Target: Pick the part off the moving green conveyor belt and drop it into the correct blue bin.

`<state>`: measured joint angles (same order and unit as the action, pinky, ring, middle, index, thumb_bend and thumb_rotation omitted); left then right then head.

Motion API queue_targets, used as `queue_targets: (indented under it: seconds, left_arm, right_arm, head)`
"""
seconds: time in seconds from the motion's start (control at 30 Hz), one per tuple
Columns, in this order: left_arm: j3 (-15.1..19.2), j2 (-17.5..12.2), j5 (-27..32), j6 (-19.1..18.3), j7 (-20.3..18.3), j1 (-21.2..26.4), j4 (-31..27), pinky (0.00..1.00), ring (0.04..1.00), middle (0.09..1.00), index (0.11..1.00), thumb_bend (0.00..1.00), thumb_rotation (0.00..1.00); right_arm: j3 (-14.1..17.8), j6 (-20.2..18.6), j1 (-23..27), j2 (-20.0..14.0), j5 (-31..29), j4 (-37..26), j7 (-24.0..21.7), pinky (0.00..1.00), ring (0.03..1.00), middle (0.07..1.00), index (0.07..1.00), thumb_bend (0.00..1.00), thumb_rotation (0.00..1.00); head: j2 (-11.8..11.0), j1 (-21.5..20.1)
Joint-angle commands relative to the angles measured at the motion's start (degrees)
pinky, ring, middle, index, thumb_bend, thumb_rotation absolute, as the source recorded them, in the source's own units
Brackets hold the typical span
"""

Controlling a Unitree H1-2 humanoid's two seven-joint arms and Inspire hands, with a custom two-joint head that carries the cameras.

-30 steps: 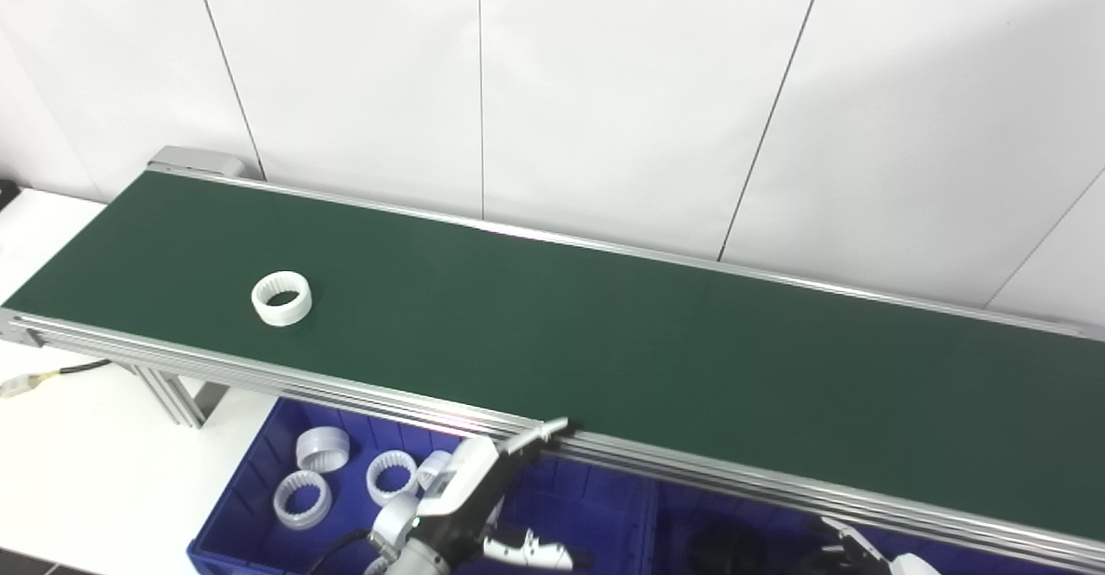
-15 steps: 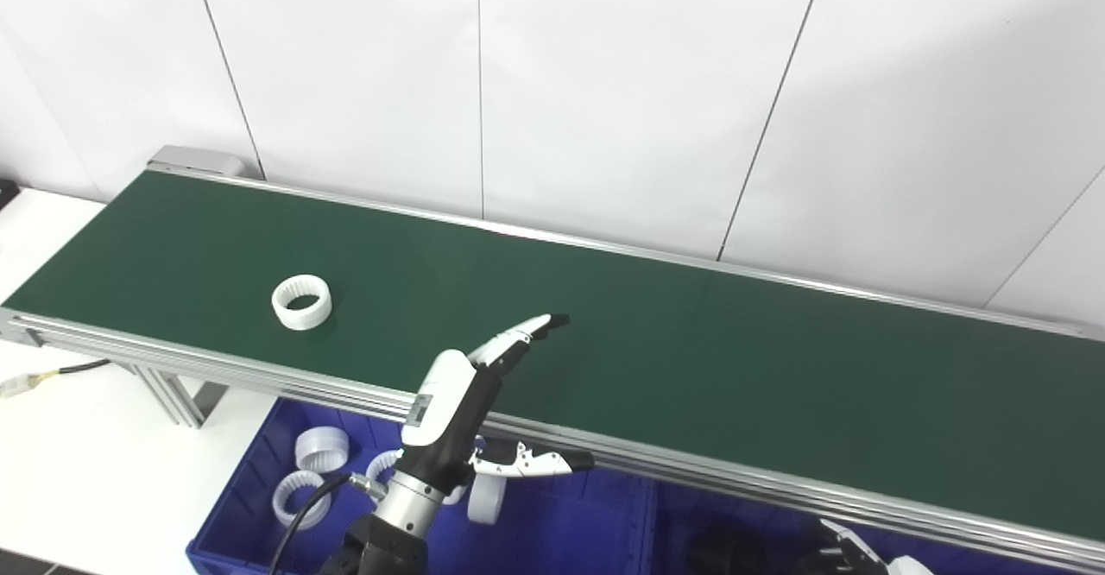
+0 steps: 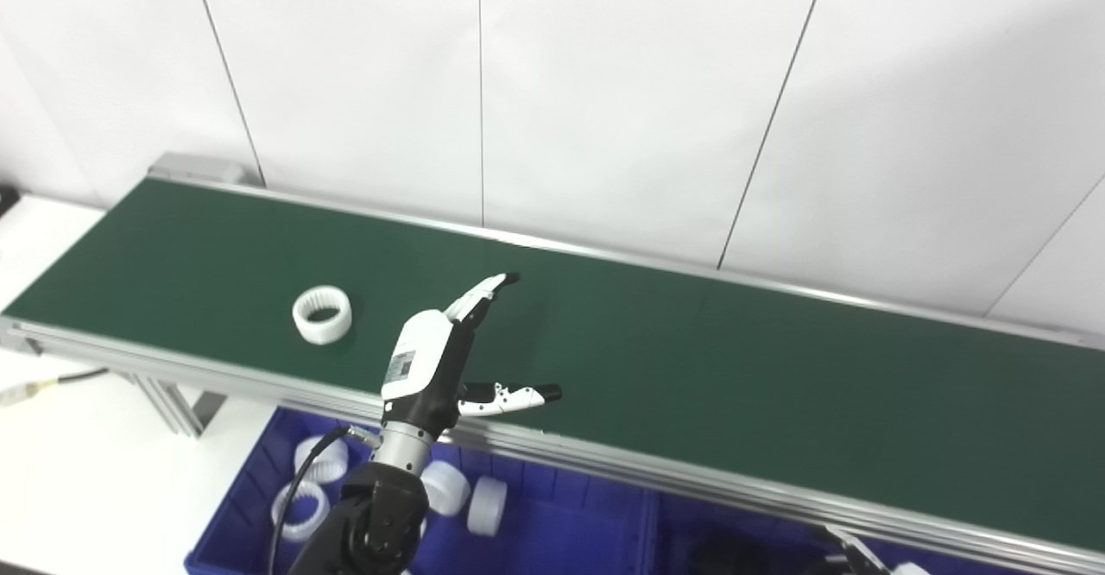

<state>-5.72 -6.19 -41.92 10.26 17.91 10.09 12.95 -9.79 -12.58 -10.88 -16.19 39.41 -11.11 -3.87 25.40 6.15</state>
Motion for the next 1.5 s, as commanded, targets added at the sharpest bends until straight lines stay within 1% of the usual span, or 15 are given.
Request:
queue_targets:
  seconds: [0.0,0.07,0.13,0.27,0.37,0.43,0.47,0.6,0.73,0.83,0.97,1.17,1.27,1.33,1.47]
  left_arm:
    - [-0.05,-0.99,-1.31,-1.68,1.59,3.01,-0.94,0.76,0.843,0.919,0.913,0.80,0.54]
    - [-0.15,-1.48,-1.78,-3.09,1.82,3.83,-0.62,0.76,0.849,0.921,0.914,0.81,0.54]
    - [-0.36,-1.89,-2.19,-3.97,2.25,4.49,0.00,0.76,0.853,0.924,0.916,0.81,0.54]
    - [-0.26,-3.23,-2.56,-5.46,3.36,6.18,1.57,0.74,0.849,0.919,0.908,0.81,0.50]
    - [0.15,-3.61,-2.14,-7.57,3.14,6.39,0.73,0.75,0.855,0.920,0.905,0.81,0.43]
    - [0.65,-3.77,-1.75,-8.90,3.01,6.58,0.20,0.76,0.852,0.921,0.905,0.81,0.40]
    - [0.84,-3.96,-1.75,-9.45,3.08,6.73,0.03,0.76,0.854,0.921,0.905,0.81,0.36]
    - [1.10,-4.85,-1.98,-10.59,3.57,7.29,0.03,0.78,0.863,0.920,0.904,0.81,0.31]
    - [1.22,-5.41,-1.96,-12.20,3.97,7.82,0.35,0.76,0.855,0.913,0.900,0.81,0.22]
    - [0.99,-6.08,-2.94,-14.83,3.91,8.25,0.50,0.77,0.855,0.908,0.895,0.81,0.22]
    - [0.92,-6.69,-2.75,-16.29,4.03,8.57,1.32,0.78,0.864,0.908,0.881,0.82,0.20]
    - [0.83,-7.50,-2.16,-17.37,4.48,9.32,3.60,0.78,0.865,0.909,0.881,0.81,0.17]
    - [0.67,-7.93,-1.79,-17.76,4.62,9.80,4.97,0.78,0.863,0.907,0.886,0.81,0.15]
    - [0.55,-8.16,-1.66,-17.98,4.65,10.23,6.29,0.79,0.865,0.905,0.887,0.81,0.15]
    - [0.37,-8.48,-1.20,-17.70,5.19,11.03,9.34,0.77,0.850,0.901,0.882,0.82,0.15]
  right_arm:
    - [0.03,2.86,0.84,-0.78,-0.26,-1.18,1.27,0.59,0.663,0.692,0.826,0.80,0.21]
    - [-0.08,2.88,0.89,-0.88,0.00,-0.99,1.39,0.60,0.670,0.695,0.827,0.80,0.23]
    - [-0.11,2.94,0.93,-0.92,0.04,-0.81,1.53,0.60,0.673,0.697,0.826,0.80,0.22]
    - [-0.05,1.94,0.74,-0.79,0.06,-1.46,0.94,0.62,0.682,0.702,0.830,0.80,0.21]
    - [-0.01,2.04,0.75,-0.73,-0.10,-1.40,0.99,0.61,0.677,0.703,0.829,0.80,0.21]
    - [-0.05,2.37,0.82,-0.75,0.04,-1.05,1.36,0.61,0.674,0.701,0.828,0.80,0.21]
    - [-0.12,2.69,0.88,-0.84,0.13,-0.82,1.56,0.59,0.667,0.697,0.826,0.80,0.21]
    - [-0.21,2.82,0.98,-0.94,0.21,-0.67,1.54,0.60,0.669,0.697,0.827,0.80,0.21]
    - [-0.33,2.63,1.06,-1.10,0.36,-0.65,1.32,0.59,0.668,0.700,0.827,0.80,0.22]
    - [-0.26,3.03,1.08,-1.18,0.03,-0.41,1.53,0.58,0.662,0.699,0.827,0.80,0.22]
    - [-0.36,2.96,1.11,-1.25,0.24,-0.51,1.51,0.59,0.666,0.698,0.827,0.79,0.23]
    - [-0.37,2.78,0.99,-1.04,0.30,-0.64,1.68,0.60,0.666,0.697,0.822,0.80,0.21]
    - [-0.38,3.40,1.00,-1.12,0.03,-0.47,1.92,0.59,0.662,0.694,0.822,0.80,0.21]
    - [-0.44,3.63,1.04,-1.24,-0.05,-0.43,1.89,0.59,0.664,0.694,0.823,0.80,0.20]
    - [-0.41,3.30,1.01,-1.15,0.09,-0.59,1.82,0.60,0.669,0.695,0.825,0.80,0.20]
  head:
    - [0.00,0.15]
    - [0.00,0.15]
    - [-0.15,0.24]
    - [-0.22,0.29]
    - [-0.22,0.29]
    - [-0.26,0.29]
    - [-0.24,0.35]
    - [-0.24,0.28]
    - [-0.15,0.22]
    - [-0.15,0.22]
    - [-0.15,0.22]
    - [-0.01,0.09]
    - [0.03,0.07]
    - [0.06,0.01]
    - [0.09,-0.04]
